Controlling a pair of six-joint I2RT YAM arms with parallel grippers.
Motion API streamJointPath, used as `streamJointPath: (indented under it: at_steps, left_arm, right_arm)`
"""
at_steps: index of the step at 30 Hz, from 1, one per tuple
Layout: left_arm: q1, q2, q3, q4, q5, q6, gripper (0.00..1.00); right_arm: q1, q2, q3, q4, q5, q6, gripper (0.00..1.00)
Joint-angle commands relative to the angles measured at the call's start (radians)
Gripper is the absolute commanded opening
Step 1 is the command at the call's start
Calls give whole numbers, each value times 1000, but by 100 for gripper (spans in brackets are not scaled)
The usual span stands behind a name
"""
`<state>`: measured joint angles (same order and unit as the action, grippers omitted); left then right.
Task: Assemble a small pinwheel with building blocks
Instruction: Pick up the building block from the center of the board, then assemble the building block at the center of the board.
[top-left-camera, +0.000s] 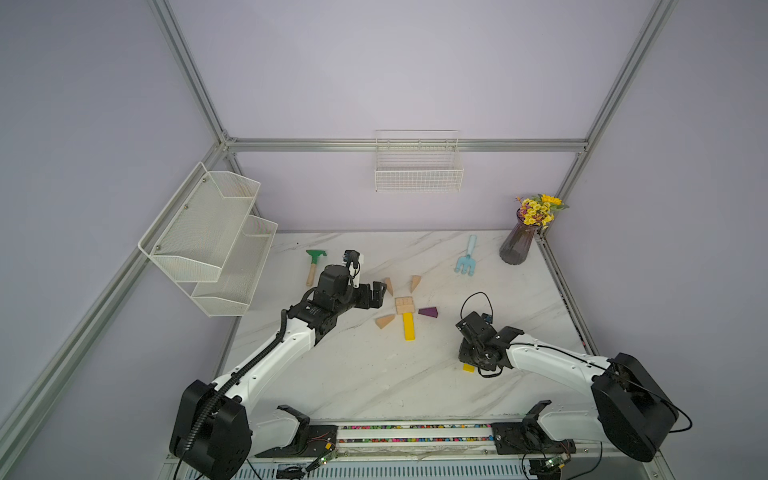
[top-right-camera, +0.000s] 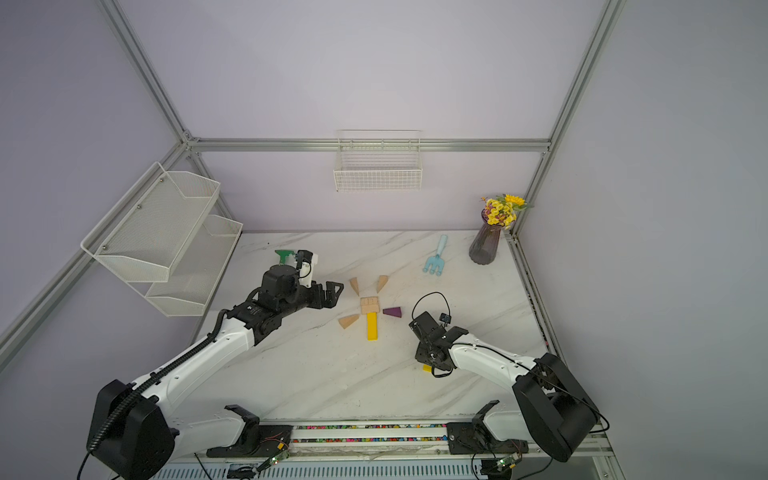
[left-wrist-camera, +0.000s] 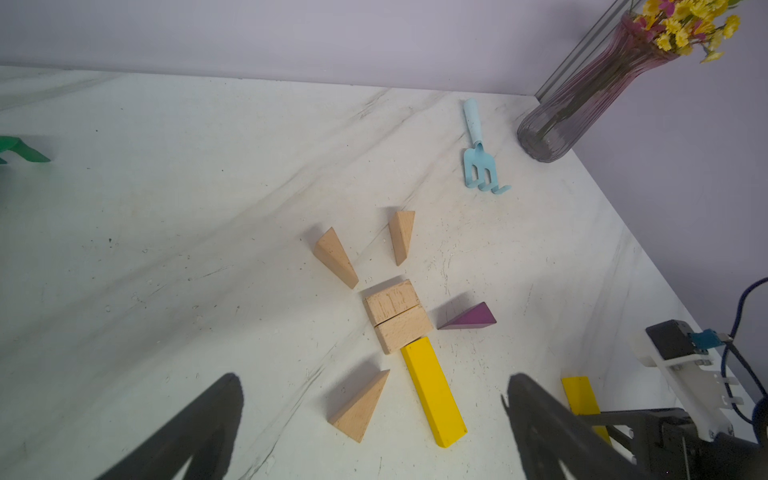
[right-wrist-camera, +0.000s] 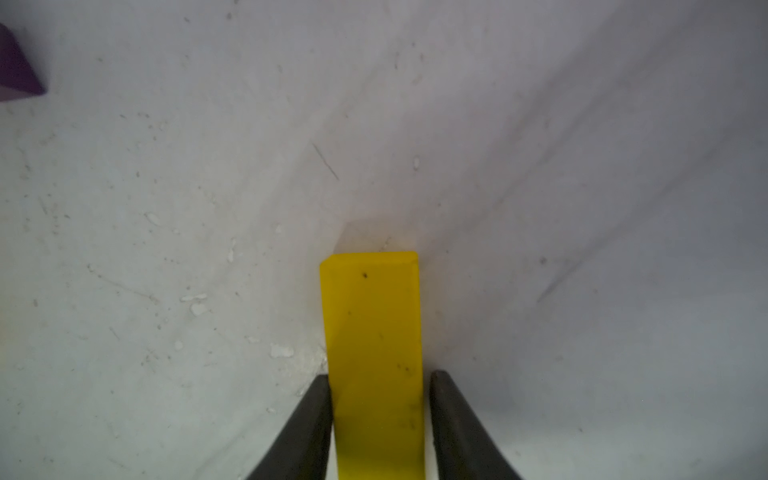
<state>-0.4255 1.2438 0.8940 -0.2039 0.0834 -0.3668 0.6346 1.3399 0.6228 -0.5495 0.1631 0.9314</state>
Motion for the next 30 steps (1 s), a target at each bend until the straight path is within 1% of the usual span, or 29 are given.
streamJointPath:
  at_steps: [1,4,8,13,17,19,22,25,28,30]
  left_arm:
    - [7,2,2,21,-9,-14,100]
    - [7,4,2,18,-7,-18,100]
    - [7,-1,3,11,-13,-17,100]
    - [8,-6,3,1,-20,-14,100]
    - [8,-14,4,-15,-32,-13,100]
    - [7,-18,2,-20,-39,-13,100]
    - [7,-19,-2,-19,-41,-12,100]
    - [7,-19,-4,-15,-39,-12,100]
    - [7,-18,-3,-15,-34,-15,100]
    - [7,-18,-3,-16,-33,-15,100]
  right_arm:
    - [59,44,48,46,-29,-8,36]
    - [143,111,126,44,-29,9,33]
    - [248,227,233,69,-50,21,32]
    - [321,356,339,103,-75,24,32]
    - [342,422,383,116,-94,18,32]
    - [343,433,393,114,-93,18,33]
    - [342,434,401,103,-82,26,43]
    - [341,436,411,96,-65,28,48]
    - [335,451,427,76,-51,27,49]
    - [329,454,430,77,-49,25,47]
